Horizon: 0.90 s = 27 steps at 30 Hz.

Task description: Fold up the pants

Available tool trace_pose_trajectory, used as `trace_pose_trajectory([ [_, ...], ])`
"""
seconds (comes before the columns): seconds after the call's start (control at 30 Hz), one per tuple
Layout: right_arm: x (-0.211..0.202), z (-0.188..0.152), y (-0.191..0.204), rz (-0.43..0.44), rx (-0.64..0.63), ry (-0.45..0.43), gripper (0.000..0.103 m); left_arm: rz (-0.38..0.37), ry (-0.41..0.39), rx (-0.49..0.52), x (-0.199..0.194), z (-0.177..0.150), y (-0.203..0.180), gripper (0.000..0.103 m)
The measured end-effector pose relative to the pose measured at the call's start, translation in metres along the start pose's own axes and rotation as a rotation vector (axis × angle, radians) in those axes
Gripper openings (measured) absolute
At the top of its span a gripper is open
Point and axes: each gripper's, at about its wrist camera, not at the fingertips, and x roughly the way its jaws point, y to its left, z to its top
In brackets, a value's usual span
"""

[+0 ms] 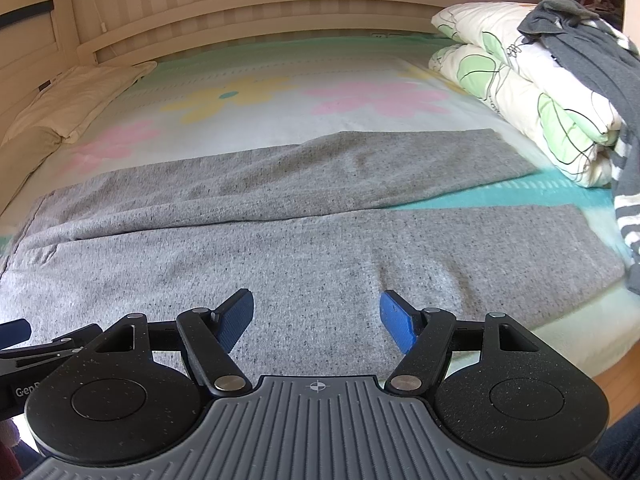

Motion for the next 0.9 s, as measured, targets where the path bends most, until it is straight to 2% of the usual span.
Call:
trace_pose_trajectory([
  [0.9,0.0052,-0.0035,0.0091,0.002,-0.084,0.018,0.069,0.001,0.018,-0.013,0.0046,-0.0004,0.0029,0.085],
])
